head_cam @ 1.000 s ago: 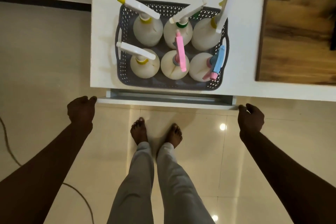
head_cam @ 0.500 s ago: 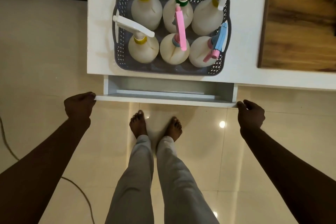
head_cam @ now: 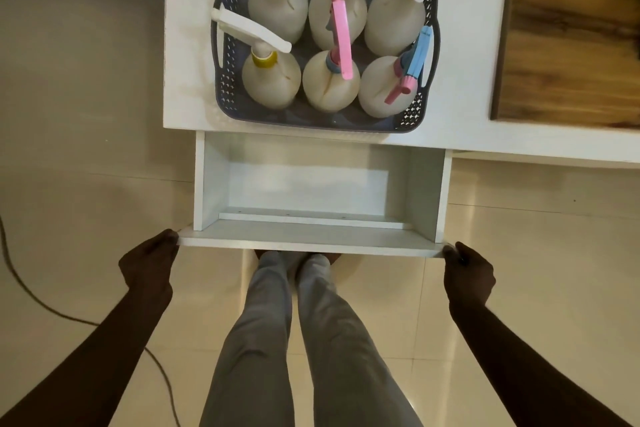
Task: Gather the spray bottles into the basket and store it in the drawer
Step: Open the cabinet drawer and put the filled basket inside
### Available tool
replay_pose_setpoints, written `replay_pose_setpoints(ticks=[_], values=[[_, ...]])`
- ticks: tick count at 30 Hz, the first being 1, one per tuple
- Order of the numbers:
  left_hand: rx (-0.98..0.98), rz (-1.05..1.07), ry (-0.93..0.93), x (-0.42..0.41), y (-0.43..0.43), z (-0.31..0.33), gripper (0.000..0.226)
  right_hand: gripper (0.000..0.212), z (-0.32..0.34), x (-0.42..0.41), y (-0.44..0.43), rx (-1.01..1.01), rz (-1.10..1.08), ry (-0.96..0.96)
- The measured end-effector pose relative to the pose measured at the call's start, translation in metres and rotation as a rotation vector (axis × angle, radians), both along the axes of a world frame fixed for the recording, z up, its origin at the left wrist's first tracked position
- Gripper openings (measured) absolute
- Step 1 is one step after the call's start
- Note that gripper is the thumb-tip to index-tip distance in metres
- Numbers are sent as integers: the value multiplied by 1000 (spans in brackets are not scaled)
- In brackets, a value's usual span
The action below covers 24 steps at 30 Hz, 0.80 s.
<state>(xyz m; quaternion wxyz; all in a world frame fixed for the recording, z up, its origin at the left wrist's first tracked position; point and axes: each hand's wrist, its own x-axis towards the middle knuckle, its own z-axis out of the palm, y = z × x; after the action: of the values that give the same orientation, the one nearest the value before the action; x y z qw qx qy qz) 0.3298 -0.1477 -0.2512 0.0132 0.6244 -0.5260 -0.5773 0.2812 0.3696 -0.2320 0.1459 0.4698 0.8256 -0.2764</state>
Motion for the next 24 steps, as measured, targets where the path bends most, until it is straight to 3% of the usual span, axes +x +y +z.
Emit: replay_pose_setpoints(ticks=[6, 19, 22, 24], values=[[-4, 33, -54, 25, 9, 9, 41, 41, 5, 29, 5, -54, -10, -48], [30, 23, -206, 57, 15, 19, 40, 39, 11, 61, 10, -62, -63, -166], [-184, -134, -383, 38, 2, 25, 44, 34, 24, 38, 12, -28, 21, -172], [-409, -165, -338, 3, -8, 33, 46, 28, 39, 5, 7, 32, 86, -72]])
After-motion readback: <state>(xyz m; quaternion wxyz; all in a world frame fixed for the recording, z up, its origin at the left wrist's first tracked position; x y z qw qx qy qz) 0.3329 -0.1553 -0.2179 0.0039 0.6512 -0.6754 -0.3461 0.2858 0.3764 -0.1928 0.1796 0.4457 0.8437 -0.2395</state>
